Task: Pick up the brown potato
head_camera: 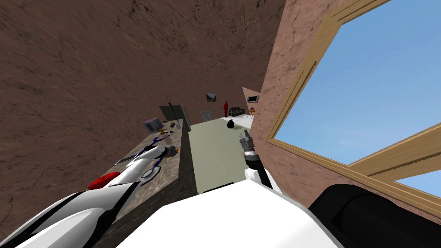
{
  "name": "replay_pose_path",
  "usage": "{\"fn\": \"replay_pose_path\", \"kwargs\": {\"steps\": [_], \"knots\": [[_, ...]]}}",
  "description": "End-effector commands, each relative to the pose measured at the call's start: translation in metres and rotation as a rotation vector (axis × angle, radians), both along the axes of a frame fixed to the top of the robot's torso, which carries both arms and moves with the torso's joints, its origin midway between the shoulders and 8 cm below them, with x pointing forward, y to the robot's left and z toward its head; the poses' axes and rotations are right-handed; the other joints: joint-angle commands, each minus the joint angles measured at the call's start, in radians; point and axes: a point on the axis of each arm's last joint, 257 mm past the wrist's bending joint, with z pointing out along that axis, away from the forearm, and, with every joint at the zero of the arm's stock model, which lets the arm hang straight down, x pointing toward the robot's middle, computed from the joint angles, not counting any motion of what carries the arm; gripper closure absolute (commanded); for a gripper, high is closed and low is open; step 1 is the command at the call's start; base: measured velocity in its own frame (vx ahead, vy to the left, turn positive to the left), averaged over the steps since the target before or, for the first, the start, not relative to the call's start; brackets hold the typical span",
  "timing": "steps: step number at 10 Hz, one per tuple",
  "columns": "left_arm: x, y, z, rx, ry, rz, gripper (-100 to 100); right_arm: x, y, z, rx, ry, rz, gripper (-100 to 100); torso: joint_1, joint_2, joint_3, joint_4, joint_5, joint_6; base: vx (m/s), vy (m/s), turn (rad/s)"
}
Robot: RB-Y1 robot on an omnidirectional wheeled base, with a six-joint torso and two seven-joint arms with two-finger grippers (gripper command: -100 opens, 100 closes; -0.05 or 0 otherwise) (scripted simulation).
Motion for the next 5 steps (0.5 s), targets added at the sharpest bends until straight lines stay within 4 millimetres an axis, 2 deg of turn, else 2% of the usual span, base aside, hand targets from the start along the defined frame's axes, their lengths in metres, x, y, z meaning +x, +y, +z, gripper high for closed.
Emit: {"fn": "replay_pose_path", "kwargs": {"steps": [1,2,3,4,5], "knots": [[0.014,-0.014,0.005,-0.003,-0.015,-0.028,100,0.0,0.0,0.0,0.0,0.0,0.0,0,0.0,0.0,0.0,0.0,0.0,0.0,0.034,0.023,0.154],[0.006,-0.009,-0.004,-0.01,0.007,-0.009,100,0.0,0.0,0.0,0.0,0.0,0.0,0,0.0,0.0,0.0,0.001,0.0,0.002,0.012,0.011,-0.021],[0.016,-0.032,-0.005,-0.013,0.012,-0.043,100,0.0,0.0,0.0,0.0,0.0,0.0,0,0.0,0.001,0.0,0.0,0.0,0.002,0.016,0.023,0.188],[0.016,-0.032,-0.005,-0.013,0.012,-0.043,100,0.0,0.0,0.0,0.0,0.0,0.0,0,0.001,0.002,0.0,-0.001,0.001,0.0,0.021,0.011,0.15],[0.025,-0.057,-0.005,-0.014,0.014,-0.079,100,0.0,0.0,0.0,0.0,0.0,0.0,0,0.002,0.003,0.001,-0.001,0.001,-0.002,0.029,0.016,0.242]]}}
